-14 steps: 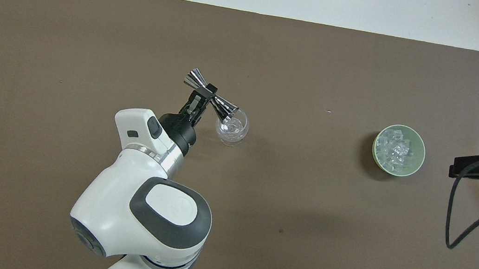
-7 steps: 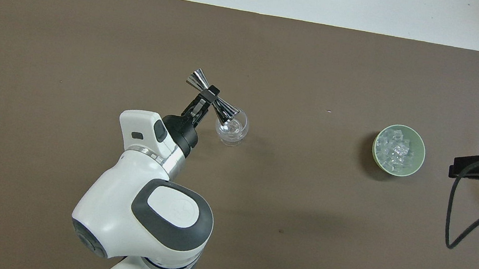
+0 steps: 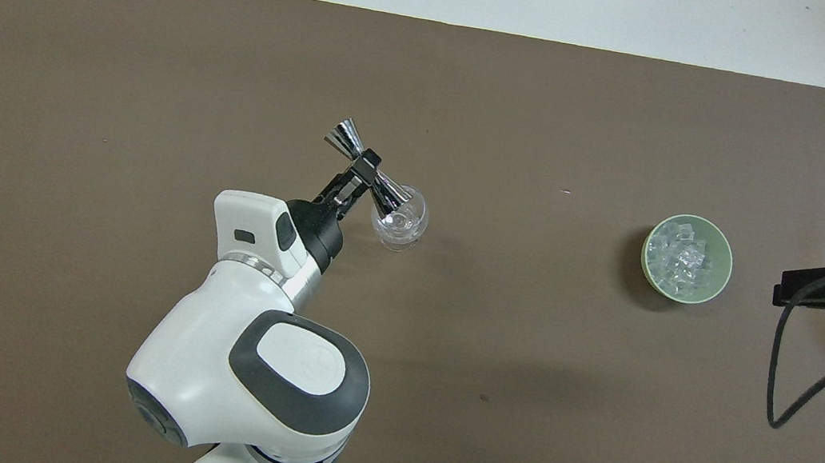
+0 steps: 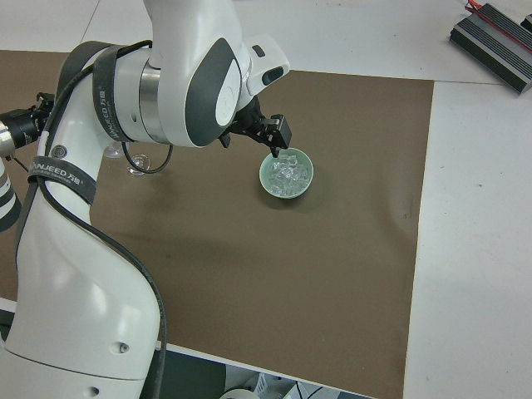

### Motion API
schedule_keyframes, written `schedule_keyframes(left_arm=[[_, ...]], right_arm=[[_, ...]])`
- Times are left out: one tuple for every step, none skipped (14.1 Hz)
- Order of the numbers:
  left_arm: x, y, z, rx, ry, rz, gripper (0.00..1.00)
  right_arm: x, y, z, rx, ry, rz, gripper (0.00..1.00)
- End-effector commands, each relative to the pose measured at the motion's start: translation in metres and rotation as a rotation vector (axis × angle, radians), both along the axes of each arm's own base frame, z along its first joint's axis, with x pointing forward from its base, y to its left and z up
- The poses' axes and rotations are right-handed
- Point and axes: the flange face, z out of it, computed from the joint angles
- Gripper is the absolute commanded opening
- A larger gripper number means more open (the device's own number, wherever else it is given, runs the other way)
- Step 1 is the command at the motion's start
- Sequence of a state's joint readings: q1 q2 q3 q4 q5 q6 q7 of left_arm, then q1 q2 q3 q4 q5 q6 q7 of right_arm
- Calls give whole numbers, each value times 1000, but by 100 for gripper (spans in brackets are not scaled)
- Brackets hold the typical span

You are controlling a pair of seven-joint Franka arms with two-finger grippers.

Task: Pour wine and add ice with both arms
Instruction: 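Tilt the jigger with the left gripper to pour into the glass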

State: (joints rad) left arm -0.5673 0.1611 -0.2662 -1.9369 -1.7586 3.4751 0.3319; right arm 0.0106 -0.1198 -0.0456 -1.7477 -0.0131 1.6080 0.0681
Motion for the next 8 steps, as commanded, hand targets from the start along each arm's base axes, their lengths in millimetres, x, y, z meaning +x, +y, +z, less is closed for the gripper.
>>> schedule_keyframes(left_arm=[[2, -4, 3, 22, -21, 5, 0], [2, -3, 4, 21, -22, 7, 0], [2, -3, 3, 22, -21, 7, 0], [2, -3, 5, 21, -24, 7, 0], [2, -1, 7, 14, -23, 13, 0], [4, 4, 8, 4, -20, 26, 0], [3, 6, 9, -10, -11, 38, 0], [6, 18, 13, -35, -1, 73, 0]], right_arm=[[-6, -3, 0, 0, -14, 24, 100], [-6, -3, 1, 0, -15, 24, 100], [-6, -3, 0, 0, -14, 24, 100], [-6, -3, 1, 0, -15, 24, 100], [-6, -3, 1, 0, -15, 24, 100], [-6, -3, 1, 0, -15, 24, 100], [-6, -3, 0, 0, -14, 22, 100], [-6, -3, 0, 0, -14, 22, 100]])
